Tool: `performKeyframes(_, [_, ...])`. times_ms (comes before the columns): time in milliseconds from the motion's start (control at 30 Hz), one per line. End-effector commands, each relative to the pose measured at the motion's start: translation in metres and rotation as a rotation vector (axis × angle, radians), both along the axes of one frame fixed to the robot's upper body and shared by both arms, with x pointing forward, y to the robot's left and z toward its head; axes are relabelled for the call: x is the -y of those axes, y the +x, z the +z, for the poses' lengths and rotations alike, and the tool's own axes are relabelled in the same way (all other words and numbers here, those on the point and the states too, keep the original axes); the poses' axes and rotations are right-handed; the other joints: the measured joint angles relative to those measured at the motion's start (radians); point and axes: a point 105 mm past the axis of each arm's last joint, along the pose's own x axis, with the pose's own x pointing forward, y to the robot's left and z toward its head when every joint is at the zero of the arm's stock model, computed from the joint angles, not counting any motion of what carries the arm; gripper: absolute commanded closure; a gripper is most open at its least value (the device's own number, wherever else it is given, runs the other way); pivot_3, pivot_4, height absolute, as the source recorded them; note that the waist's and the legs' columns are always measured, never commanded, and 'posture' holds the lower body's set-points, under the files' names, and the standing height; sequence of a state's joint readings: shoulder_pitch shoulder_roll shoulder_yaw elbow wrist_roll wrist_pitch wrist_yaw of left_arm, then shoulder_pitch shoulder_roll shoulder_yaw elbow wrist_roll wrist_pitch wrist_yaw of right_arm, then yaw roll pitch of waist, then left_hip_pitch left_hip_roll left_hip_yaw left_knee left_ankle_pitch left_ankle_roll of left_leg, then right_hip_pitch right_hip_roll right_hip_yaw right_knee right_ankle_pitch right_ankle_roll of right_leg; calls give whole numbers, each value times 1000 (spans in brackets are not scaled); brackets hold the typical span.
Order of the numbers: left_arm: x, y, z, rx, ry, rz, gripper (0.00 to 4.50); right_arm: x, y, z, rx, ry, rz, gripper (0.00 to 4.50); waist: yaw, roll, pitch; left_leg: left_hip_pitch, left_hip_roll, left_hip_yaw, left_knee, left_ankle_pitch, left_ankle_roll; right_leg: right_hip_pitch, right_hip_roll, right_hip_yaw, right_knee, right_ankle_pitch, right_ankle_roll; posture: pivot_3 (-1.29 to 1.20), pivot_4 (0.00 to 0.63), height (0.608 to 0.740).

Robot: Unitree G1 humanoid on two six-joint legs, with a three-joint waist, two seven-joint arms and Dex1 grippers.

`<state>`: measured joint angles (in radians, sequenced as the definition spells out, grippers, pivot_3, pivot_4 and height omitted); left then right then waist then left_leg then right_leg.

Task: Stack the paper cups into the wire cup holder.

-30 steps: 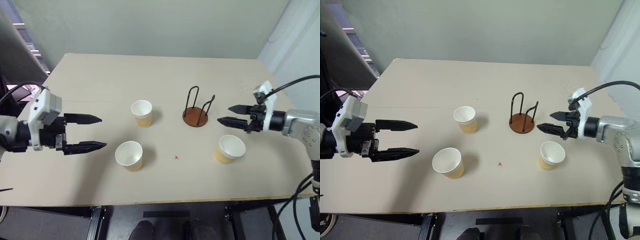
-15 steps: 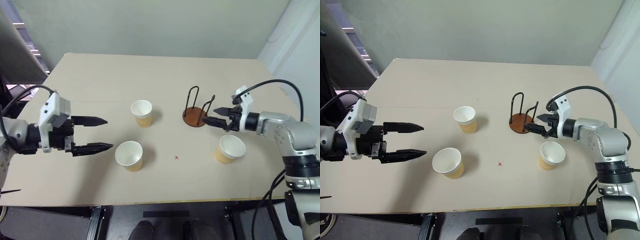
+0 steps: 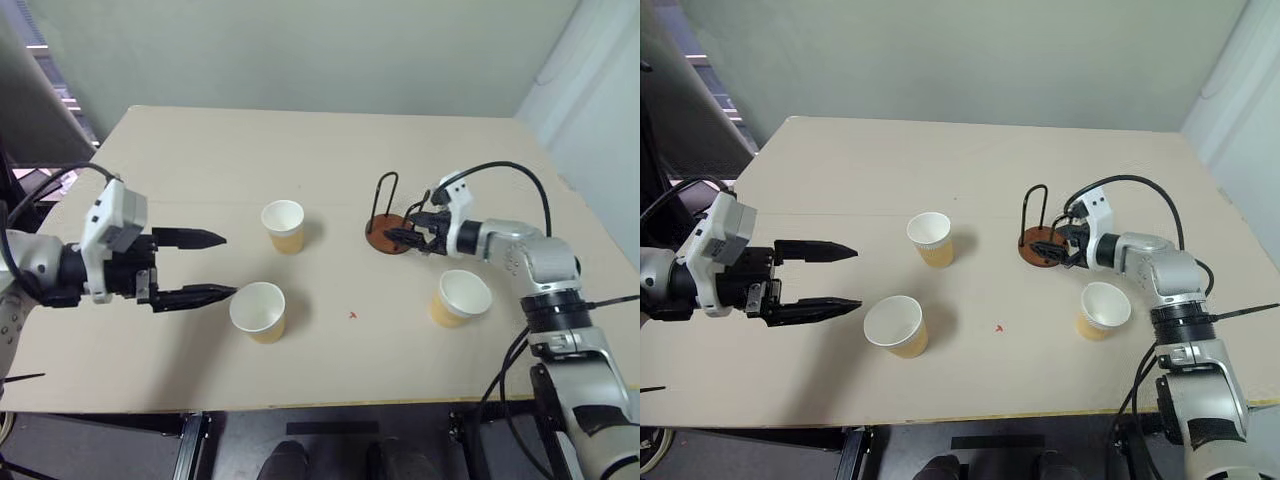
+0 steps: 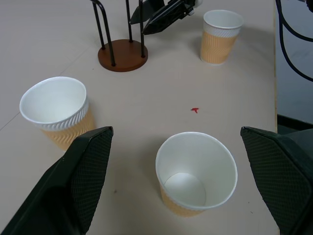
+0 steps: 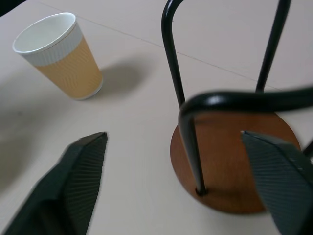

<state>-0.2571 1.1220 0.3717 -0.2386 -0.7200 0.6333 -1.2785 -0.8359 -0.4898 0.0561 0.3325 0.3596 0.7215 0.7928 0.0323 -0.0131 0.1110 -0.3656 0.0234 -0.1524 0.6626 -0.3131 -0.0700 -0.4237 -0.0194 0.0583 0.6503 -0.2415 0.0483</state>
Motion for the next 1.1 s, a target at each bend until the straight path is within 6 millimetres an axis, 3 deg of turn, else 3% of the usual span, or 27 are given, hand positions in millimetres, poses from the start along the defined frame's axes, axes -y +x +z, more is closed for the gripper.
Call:
performKeyframes(33, [1,-5,13,53,11,-1,0,-2,4,17,71,6,7,1734,2,0,0,0,0,0,0,0,0,0,0,0,0,0,0,0,150,740])
performKeyframes(267, [0,-4,13,57,16,7,0,-5,-4,24,95,-3,69,4301,7,0,0,0,0,1,0,0,-1,0,0,0,-1,0,0,0,150,740])
performKeyframes(300, [1,-4,13,57,17,4,0,-8,-10,26,102,-6,110,4462,7,0,0,0,0,1,0,0,-1,0,0,0,0,0,0,0,150,740])
performKeyframes(467, [5,-7,14,43,22,-41,0,-21,-48,19,84,-65,313,4462,8,0,0,-1,0,1,0,-1,-1,1,1,-1,-2,0,0,0,150,740])
performKeyframes(633, [19,-18,14,6,50,-159,0,-40,-107,3,30,-137,558,4462,9,0,0,-1,0,2,0,-1,-2,1,1,0,-3,0,0,0,150,740])
performKeyframes(767, [25,-27,9,-46,96,-227,0,-44,-137,-1,-4,-148,690,4462,8,0,0,0,0,2,1,-1,-1,2,1,1,-3,0,0,0,150,740])
performKeyframes(1100, [38,-30,-3,-91,152,-252,0,-44,-139,-21,64,-222,753,4462,3,-1,0,3,6,2,1,-1,-2,4,6,1,-2,2,-3,0,150,740])
